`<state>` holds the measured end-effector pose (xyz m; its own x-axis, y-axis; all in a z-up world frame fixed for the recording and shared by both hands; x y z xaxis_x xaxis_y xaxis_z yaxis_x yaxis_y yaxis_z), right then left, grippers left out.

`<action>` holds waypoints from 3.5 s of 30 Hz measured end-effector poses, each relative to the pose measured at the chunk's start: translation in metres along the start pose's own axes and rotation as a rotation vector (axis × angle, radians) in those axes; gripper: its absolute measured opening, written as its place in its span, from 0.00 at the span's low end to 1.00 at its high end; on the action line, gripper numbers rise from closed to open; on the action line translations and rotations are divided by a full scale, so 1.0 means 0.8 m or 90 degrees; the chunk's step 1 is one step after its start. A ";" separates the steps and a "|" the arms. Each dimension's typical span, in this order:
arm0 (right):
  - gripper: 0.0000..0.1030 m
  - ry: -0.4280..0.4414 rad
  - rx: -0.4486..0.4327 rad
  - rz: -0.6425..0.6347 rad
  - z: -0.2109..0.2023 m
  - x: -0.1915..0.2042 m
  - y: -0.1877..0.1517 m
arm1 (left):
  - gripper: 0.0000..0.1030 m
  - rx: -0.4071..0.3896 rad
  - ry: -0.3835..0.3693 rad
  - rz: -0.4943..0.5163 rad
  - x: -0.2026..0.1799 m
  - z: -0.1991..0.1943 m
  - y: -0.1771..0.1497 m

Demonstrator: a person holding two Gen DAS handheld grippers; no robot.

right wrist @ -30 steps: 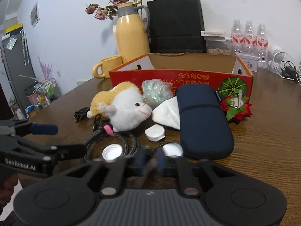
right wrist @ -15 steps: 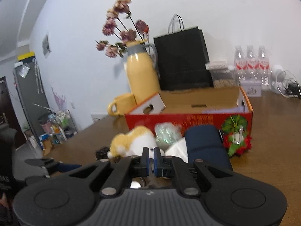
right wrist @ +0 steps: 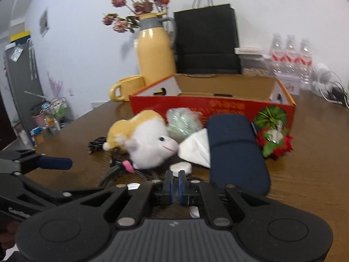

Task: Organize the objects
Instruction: 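Grasp the black charging cable beside the sheep toy with the left gripper, then carry the black cable and white item into the cardboard box and open both grippers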

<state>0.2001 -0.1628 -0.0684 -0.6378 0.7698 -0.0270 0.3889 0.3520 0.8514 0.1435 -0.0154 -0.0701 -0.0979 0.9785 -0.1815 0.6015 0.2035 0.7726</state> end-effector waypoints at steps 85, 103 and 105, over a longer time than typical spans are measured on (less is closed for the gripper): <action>0.04 -0.105 -0.197 0.030 0.052 -0.121 0.170 | 0.14 -0.165 -0.044 -0.073 -0.064 0.098 0.232; 0.13 -0.166 -0.086 0.027 0.137 -0.165 0.134 | 0.23 -0.108 0.020 -0.061 -0.043 0.203 0.233; 0.36 -0.170 -0.083 0.033 0.135 -0.168 0.131 | 0.57 -0.114 0.027 -0.062 -0.042 0.199 0.235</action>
<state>0.3985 -0.1717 -0.0318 -0.4153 0.9037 -0.1039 0.3160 0.2504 0.9151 0.3865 -0.0157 -0.0156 -0.1841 0.9539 -0.2371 0.4371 0.2955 0.8495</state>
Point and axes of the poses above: each gripper's, at about its wrist camera, not at the fingertips, and z roughly the way its jaws point, x to its left, y to its top, the point moved 9 cm from there along z, roughly the way its jaws point, and after that the axes turned 12 degrees about -z, right-handed, at the moved point
